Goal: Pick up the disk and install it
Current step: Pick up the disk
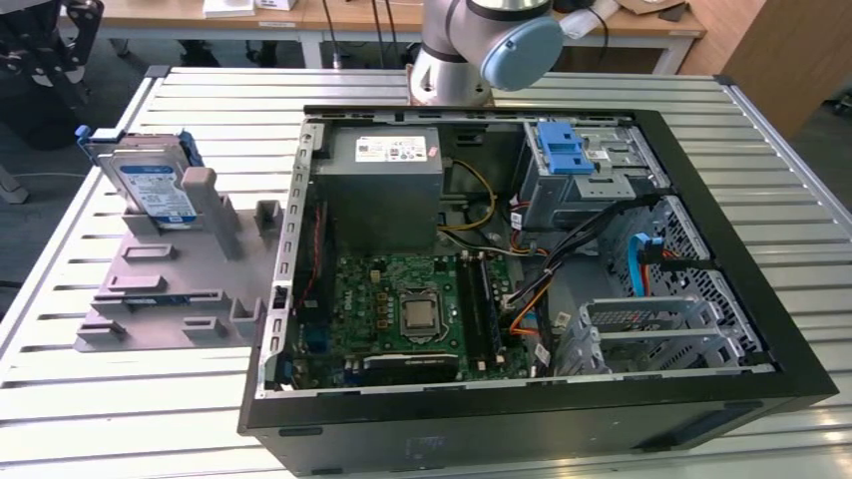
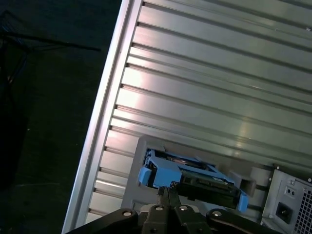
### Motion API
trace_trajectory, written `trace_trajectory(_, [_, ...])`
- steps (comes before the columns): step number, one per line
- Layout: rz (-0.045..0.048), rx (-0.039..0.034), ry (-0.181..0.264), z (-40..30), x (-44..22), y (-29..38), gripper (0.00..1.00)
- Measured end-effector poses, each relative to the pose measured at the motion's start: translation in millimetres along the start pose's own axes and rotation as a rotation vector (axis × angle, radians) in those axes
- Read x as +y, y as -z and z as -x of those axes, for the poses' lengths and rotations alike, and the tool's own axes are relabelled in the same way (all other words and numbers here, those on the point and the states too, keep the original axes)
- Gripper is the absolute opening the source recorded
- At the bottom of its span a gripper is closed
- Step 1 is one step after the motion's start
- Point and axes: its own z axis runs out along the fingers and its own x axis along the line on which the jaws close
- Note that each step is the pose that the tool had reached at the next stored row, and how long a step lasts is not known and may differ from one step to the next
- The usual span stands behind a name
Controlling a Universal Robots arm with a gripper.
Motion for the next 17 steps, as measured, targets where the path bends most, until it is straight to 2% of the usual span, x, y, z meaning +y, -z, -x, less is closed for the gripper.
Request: trace_trajectory(17, [0.0036,0.0012,0.133,0.0,0.0,-0.5,0.11])
